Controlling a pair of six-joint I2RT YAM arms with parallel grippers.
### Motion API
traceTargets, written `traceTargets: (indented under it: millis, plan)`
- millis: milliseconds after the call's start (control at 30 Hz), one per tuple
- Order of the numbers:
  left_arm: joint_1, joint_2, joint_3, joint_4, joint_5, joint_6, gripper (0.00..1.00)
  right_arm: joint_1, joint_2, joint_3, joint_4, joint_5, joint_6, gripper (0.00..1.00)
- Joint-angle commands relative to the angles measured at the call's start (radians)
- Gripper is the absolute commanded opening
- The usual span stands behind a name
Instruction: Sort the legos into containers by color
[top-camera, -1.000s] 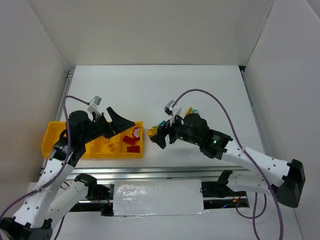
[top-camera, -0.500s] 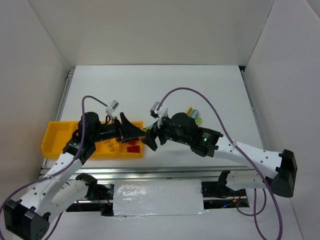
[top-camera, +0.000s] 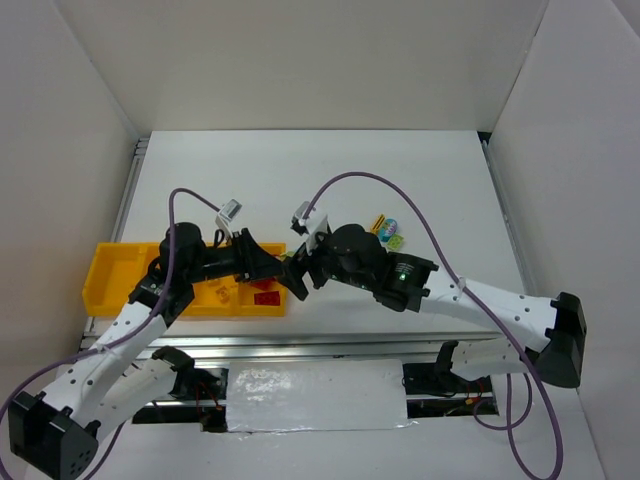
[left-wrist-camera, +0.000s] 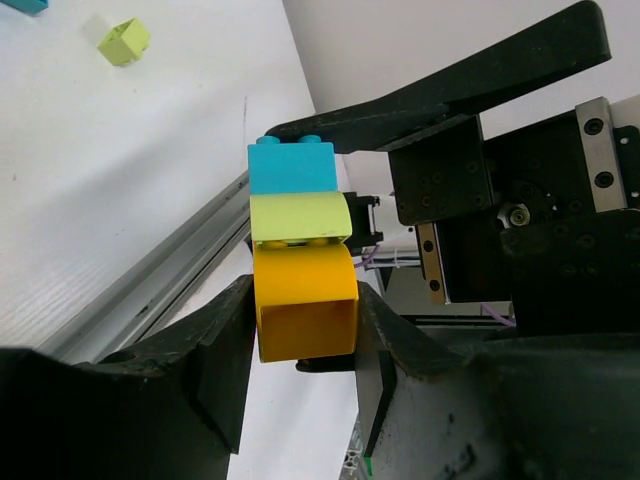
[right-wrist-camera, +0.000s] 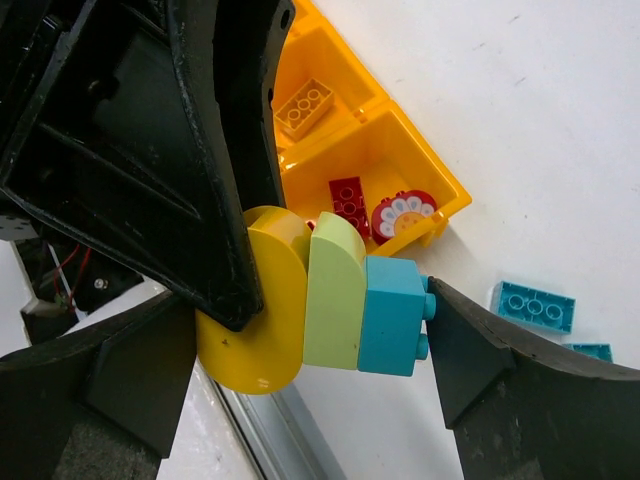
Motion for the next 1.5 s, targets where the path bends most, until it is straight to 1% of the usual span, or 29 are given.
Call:
traceTargets:
  millis: [0,33,67,100,133,167,267,367,433,467,500,533,567,600,667,767,833,867,933,967,1033,1100,1133,1267,1367,1433,1467]
  plan:
    - [-0.01,0.0,0.04,0.031,0.03,0.075,0.2,0.026,0.023,0.066,0.056,-0.033,0.03,0.37]
    - [-0.009,-0.006,0.051,0.014,0.022,0.097,0.13,0.027,0.023,0.061,0.062,-0.048,0.036,0.47]
    - [-0.009,-0.009,0.061,-0.024,0.011,0.117,0.0,0.029,0.02,0.042,0.073,-0.062,0.042,0.53]
    - [-0.01,-0.02,0.084,-0.061,-0.018,0.152,0.0,0.027,0.001,0.022,0.116,-0.088,0.056,0.8]
    - [-0.009,-0.026,0.091,-0.083,-0.035,0.164,0.0,0.026,-0.01,-0.001,0.139,-0.099,0.062,0.95]
    - [-0.009,-0.034,0.094,-0.097,-0.059,0.173,0.0,0.024,-0.024,-0.041,0.159,-0.108,0.068,1.0]
    - [-0.009,-0.052,0.106,-0.106,-0.078,0.186,0.0,0.016,-0.067,-0.071,0.164,-0.144,0.079,1.0]
    - [-0.009,-0.048,0.13,-0.133,-0.088,0.221,0.0,0.001,-0.09,-0.072,0.106,-0.176,0.087,1.0]
    - [-0.009,-0.041,0.137,-0.144,-0.084,0.239,0.0,-0.042,-0.121,-0.08,0.056,-0.223,0.1,1.0]
    - [-0.007,-0.041,0.141,-0.146,-0.081,0.262,0.0,-0.063,-0.151,-0.087,0.049,-0.295,0.108,1.0]
    - [-0.009,-0.041,0.141,-0.138,-0.066,0.273,0.0,-0.121,-0.173,-0.098,0.047,-0.34,0.125,1.0]
    - [-0.009,-0.045,0.14,-0.129,-0.05,0.285,0.0,-0.152,-0.193,-0.13,0.053,-0.392,0.136,1.0]
    - [-0.009,-0.046,0.135,-0.115,-0.026,0.31,0.0,-0.184,-0.216,-0.146,0.059,-0.501,0.142,1.0]
    - [-0.007,-0.046,0.135,-0.102,0.021,0.325,0.0,-0.25,-0.261,-0.162,0.073,-0.551,0.159,1.0]
    - [-0.009,-0.048,0.135,-0.088,0.066,0.371,0.0,-0.301,-0.323,-0.196,0.076,-0.66,0.172,1.0]
    - [-0.009,-0.057,0.144,-0.085,0.154,0.429,0.0,-0.35,-0.366,-0.212,0.081,-0.719,0.191,1.0]
    - [-0.01,-0.078,0.14,-0.057,0.201,0.447,0.0,-0.356,-0.382,-0.206,0.11,-0.777,0.228,1.0]
    - [-0.01,-0.086,0.128,-0.037,0.258,0.454,0.0,-0.355,-0.374,-0.201,0.119,-0.786,0.264,1.0]
    - [-0.01,-0.127,0.114,0.015,0.306,0.444,0.0,-0.358,-0.357,-0.181,0.148,-0.799,0.304,1.0]
    - [-0.012,-0.143,0.098,0.056,0.333,0.437,0.0,-0.358,-0.34,-0.176,0.164,-0.8,0.356,1.0]
    - [-0.01,-0.19,0.094,0.07,0.341,0.436,0.0,-0.355,-0.311,-0.181,0.245,-0.835,0.436,1.0]
    - [-0.012,-0.215,0.092,0.078,0.346,0.431,0.0,-0.355,-0.288,-0.183,0.311,-0.869,0.476,0.99]
    - [-0.013,-0.216,0.094,0.075,0.349,0.433,0.0,-0.352,-0.279,-0.187,0.341,-0.915,0.491,1.0]
    - [-0.013,-0.177,0.114,0.002,0.333,0.471,0.0,-0.327,-0.262,-0.212,0.499,-0.973,0.567,1.0]
    - [-0.013,-0.163,0.103,0.009,0.332,0.465,0.0,-0.313,-0.254,-0.207,0.532,-0.98,0.581,1.0]
    - [-0.013,-0.166,0.086,0.044,0.335,0.444,0.0,-0.287,-0.237,-0.192,0.527,-0.967,0.562,1.0]
    - [-0.013,-0.169,0.083,0.057,0.336,0.436,0.0,-0.275,-0.228,-0.183,0.494,-0.94,0.547,0.99]
